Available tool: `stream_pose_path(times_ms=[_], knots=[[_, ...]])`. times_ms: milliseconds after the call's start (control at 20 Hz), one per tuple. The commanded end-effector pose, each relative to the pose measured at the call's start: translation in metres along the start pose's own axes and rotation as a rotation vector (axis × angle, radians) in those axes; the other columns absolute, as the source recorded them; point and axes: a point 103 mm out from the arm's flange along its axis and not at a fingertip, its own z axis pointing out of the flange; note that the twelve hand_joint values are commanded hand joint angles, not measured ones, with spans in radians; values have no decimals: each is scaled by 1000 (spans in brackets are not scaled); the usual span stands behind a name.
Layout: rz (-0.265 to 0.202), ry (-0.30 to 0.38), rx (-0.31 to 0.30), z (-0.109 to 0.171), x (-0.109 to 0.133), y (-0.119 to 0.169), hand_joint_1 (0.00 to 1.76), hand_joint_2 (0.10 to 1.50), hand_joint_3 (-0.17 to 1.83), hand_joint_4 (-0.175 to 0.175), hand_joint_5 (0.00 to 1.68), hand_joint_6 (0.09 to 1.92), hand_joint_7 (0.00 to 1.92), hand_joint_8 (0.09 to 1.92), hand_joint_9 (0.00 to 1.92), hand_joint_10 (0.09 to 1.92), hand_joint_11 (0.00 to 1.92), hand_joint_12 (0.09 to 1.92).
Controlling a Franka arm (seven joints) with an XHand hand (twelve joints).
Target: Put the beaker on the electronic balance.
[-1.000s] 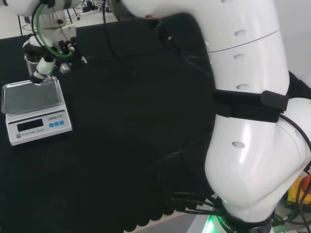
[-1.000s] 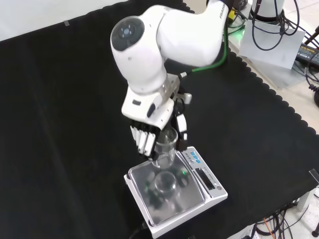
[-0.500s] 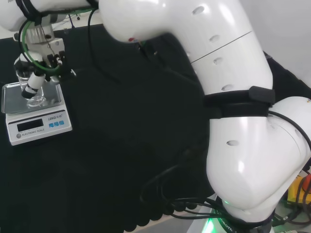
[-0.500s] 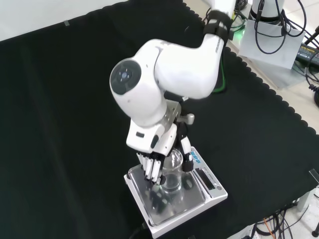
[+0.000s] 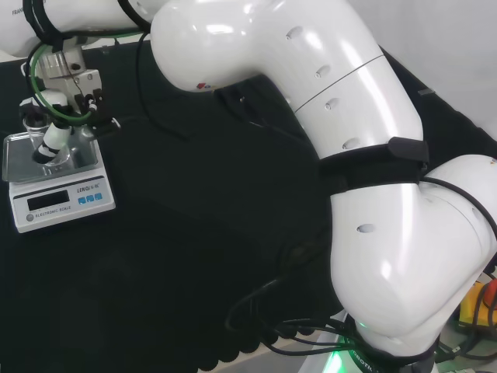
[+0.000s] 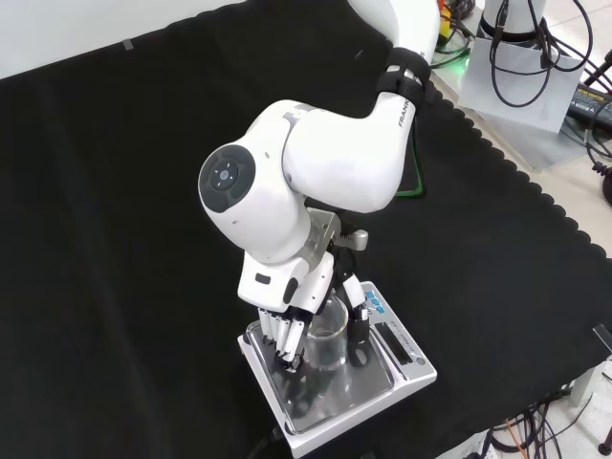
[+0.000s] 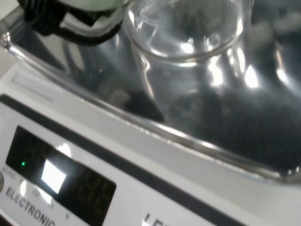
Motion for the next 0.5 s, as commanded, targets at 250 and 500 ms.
stream_pose_path(times_ms=[250, 500], knots=[[-67, -22, -74, -23, 5, -17, 815, 589, 358, 83, 0, 87, 3, 560, 157, 916, 27, 1564], [-71, -11, -139, -40, -2, -32, 743, 614, 231, 104, 0, 87, 0, 163, 11, 894, 0, 1466]])
